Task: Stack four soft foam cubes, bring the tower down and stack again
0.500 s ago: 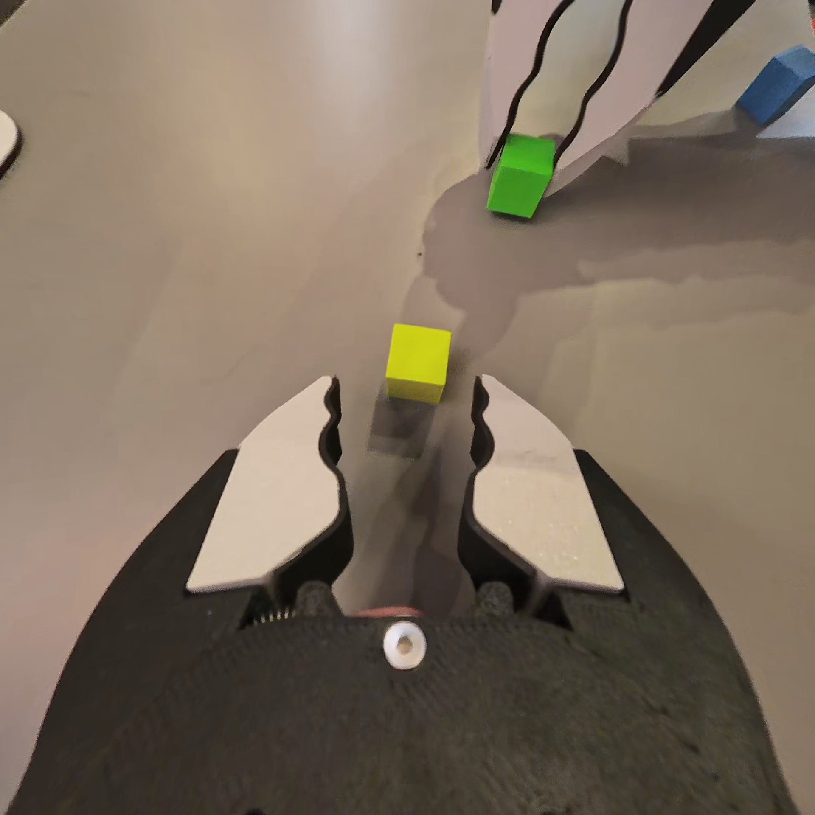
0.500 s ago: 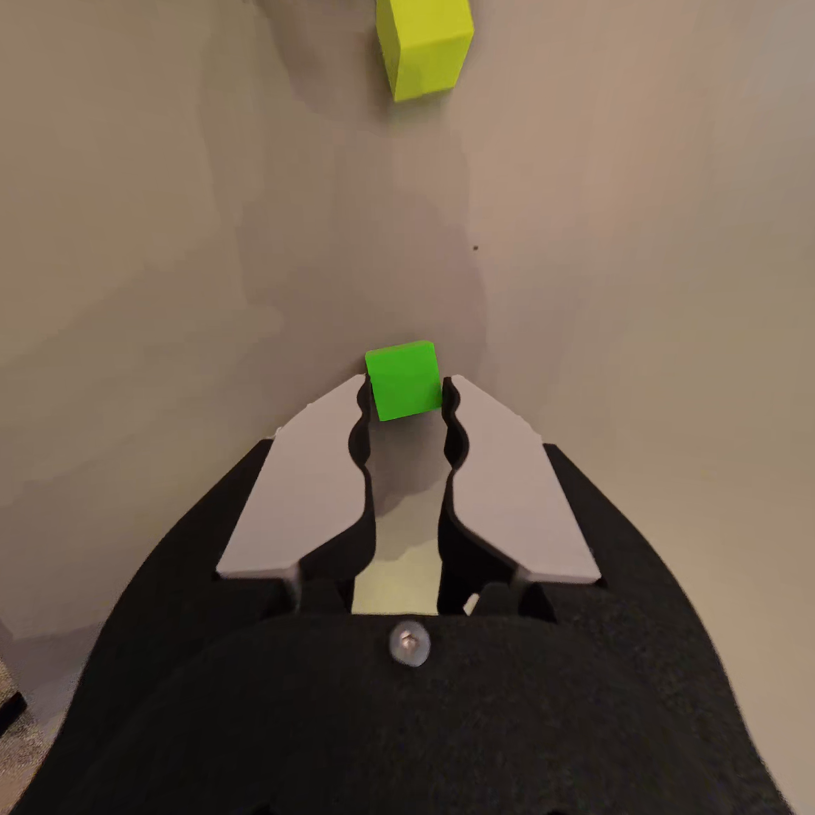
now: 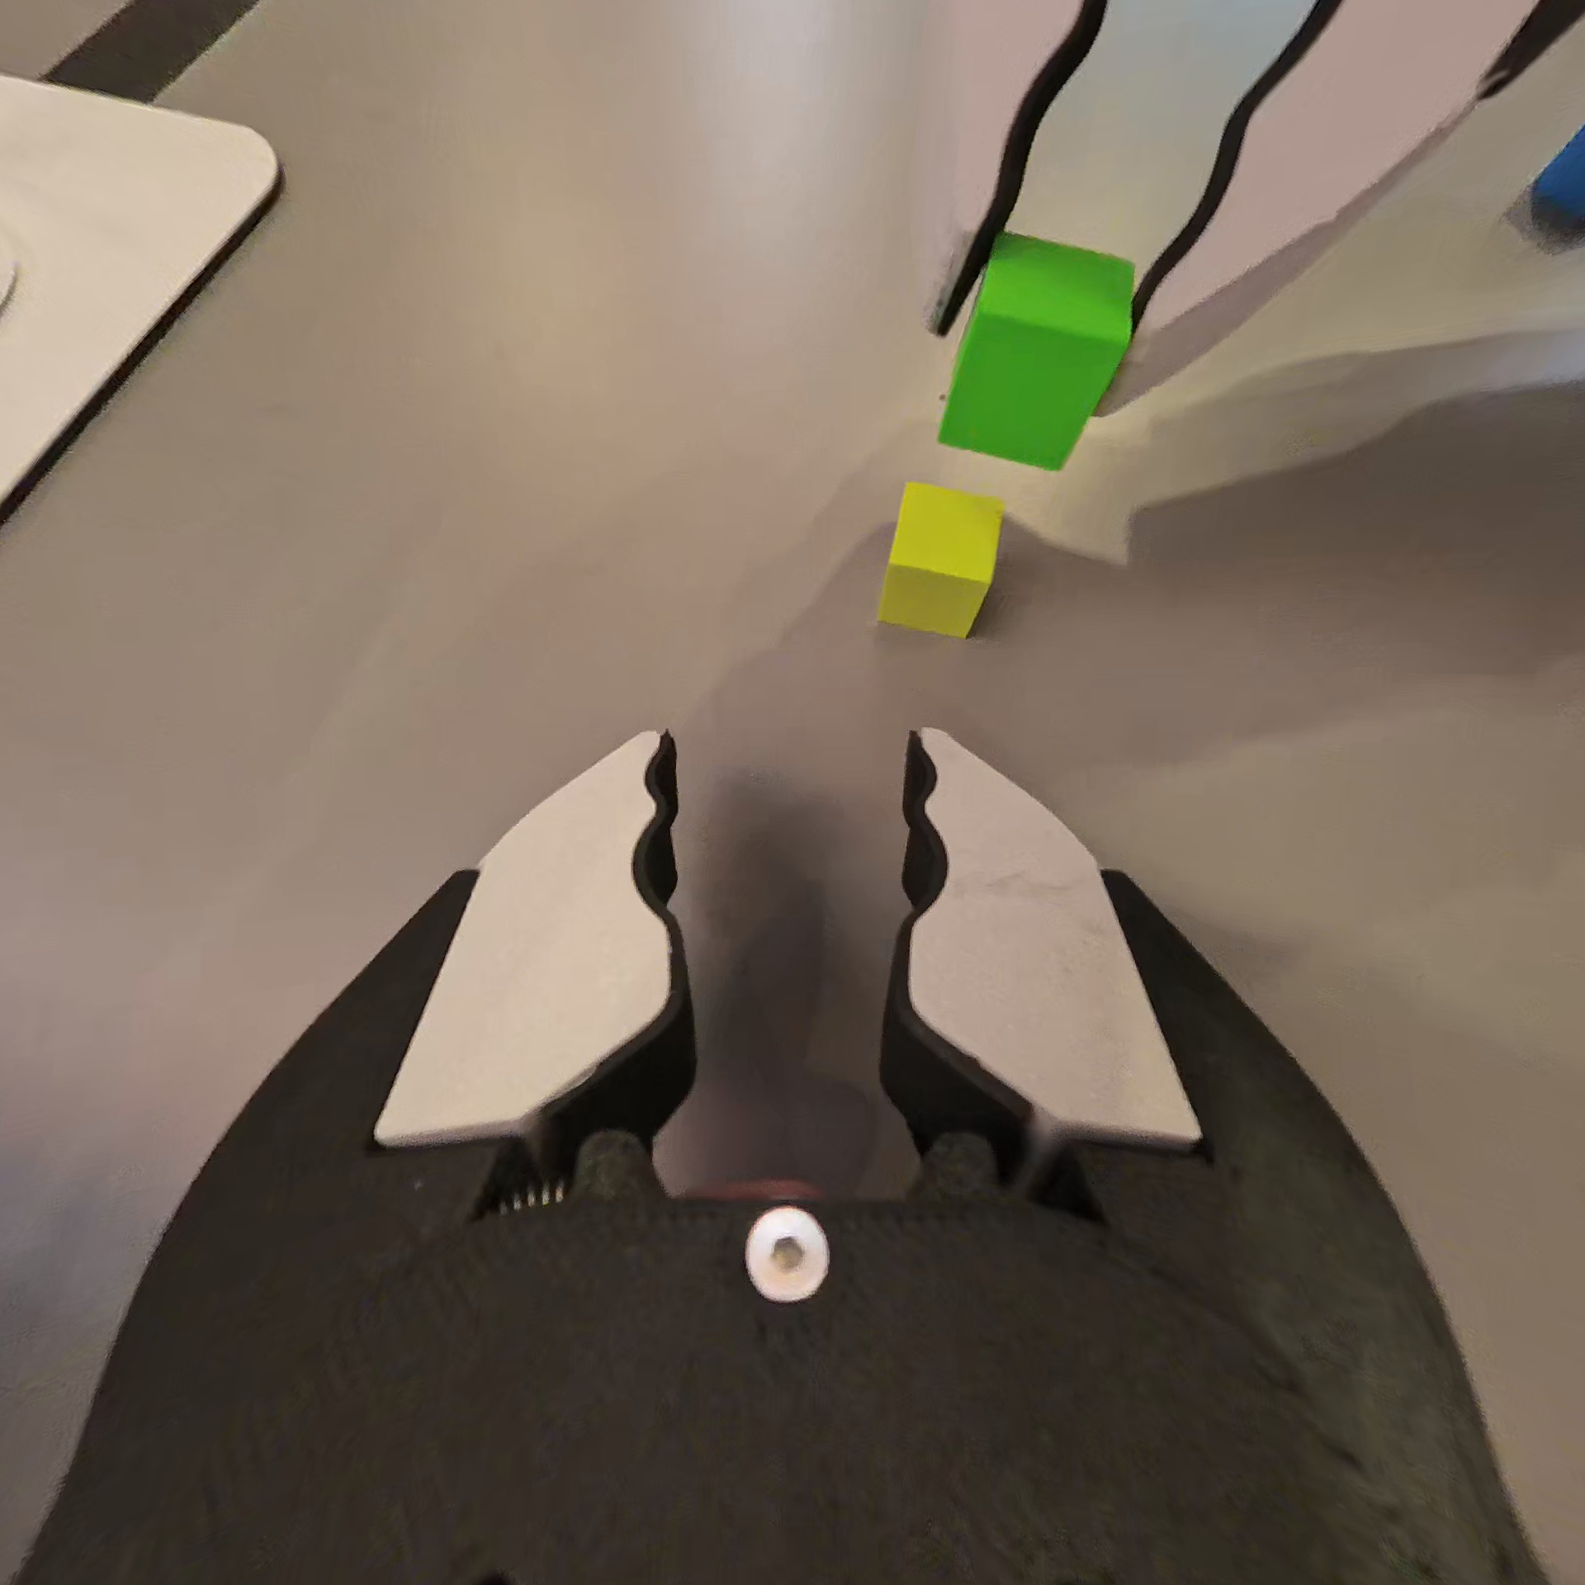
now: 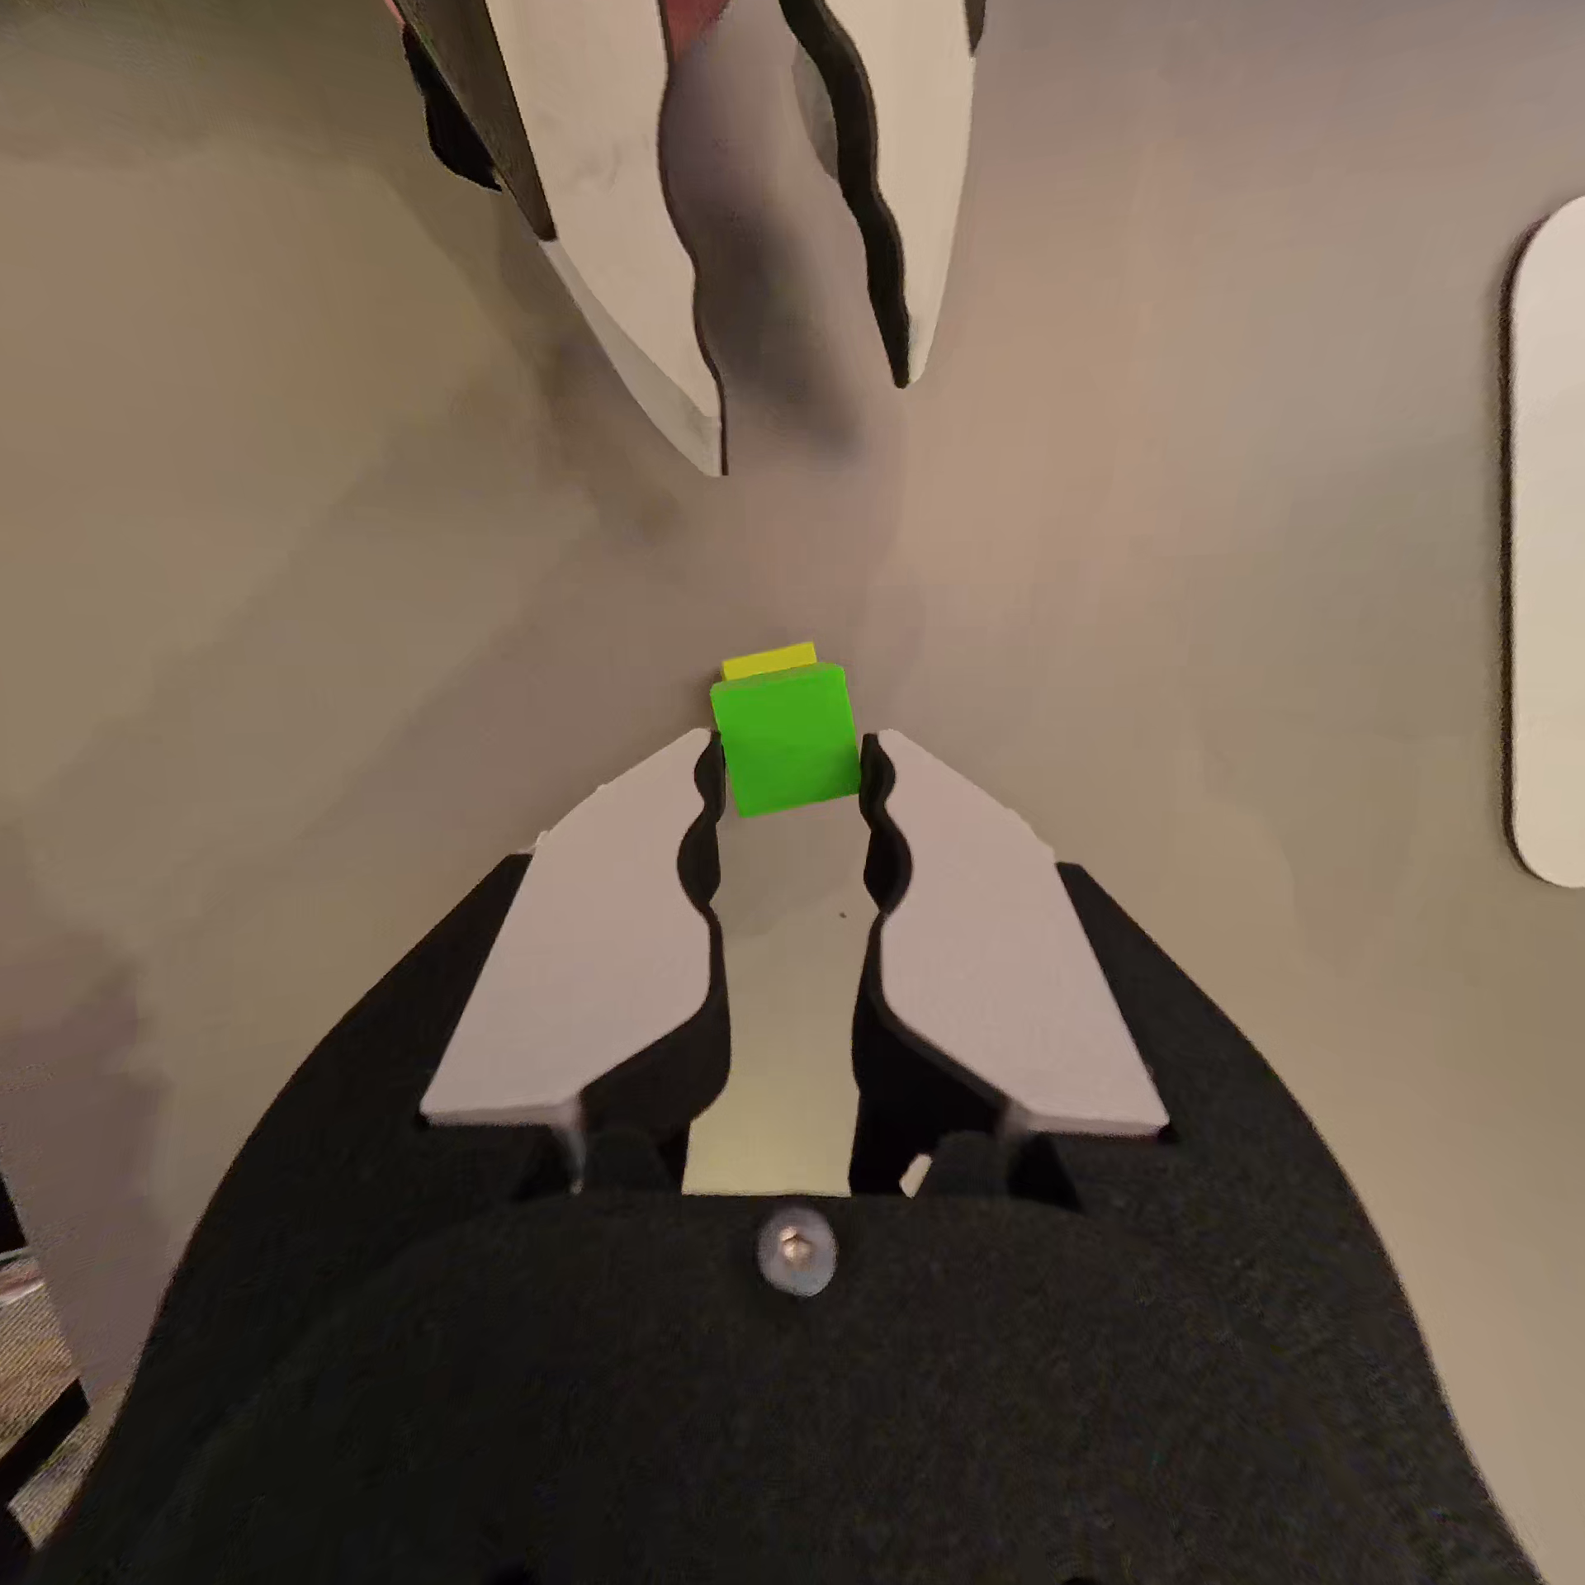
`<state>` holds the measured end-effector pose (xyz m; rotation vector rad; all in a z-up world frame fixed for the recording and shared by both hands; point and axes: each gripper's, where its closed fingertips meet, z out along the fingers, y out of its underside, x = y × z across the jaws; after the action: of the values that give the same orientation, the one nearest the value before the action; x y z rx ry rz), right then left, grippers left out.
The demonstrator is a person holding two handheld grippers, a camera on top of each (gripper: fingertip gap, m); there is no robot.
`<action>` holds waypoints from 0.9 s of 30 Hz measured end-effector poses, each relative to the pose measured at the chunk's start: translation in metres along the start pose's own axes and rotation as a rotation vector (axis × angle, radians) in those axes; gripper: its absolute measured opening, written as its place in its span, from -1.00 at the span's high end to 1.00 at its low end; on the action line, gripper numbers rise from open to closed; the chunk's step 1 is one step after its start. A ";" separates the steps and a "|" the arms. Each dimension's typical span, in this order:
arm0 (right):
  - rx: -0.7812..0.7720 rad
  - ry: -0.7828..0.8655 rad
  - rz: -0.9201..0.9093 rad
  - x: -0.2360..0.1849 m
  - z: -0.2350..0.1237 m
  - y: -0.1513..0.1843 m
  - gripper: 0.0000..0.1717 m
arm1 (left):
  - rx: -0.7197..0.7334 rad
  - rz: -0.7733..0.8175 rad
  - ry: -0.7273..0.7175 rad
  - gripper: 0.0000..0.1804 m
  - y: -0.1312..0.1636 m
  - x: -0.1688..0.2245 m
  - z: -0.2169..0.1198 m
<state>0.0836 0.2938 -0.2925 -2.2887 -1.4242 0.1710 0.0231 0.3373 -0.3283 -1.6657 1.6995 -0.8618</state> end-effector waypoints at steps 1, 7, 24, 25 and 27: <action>-0.015 -0.014 -0.003 -0.002 0.003 -0.001 0.65 | -0.012 -0.003 0.000 0.44 0.002 0.000 0.001; -0.077 -0.019 -0.038 -0.005 0.018 0.000 0.65 | -0.037 0.010 -0.005 0.44 0.004 0.000 0.003; -0.090 -0.036 -0.027 0.000 0.028 0.003 0.65 | -0.041 0.000 0.001 0.44 0.005 0.000 0.004; -0.094 -0.039 -0.026 -0.001 0.029 0.004 0.65 | -0.044 0.001 0.002 0.44 0.005 0.000 0.004; -0.097 -0.039 -0.029 -0.001 0.030 0.005 0.65 | -0.047 0.002 0.002 0.44 0.006 0.000 0.004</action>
<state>0.0772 0.2998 -0.3216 -2.3528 -1.5150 0.1420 0.0231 0.3368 -0.3354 -1.6936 1.7354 -0.8291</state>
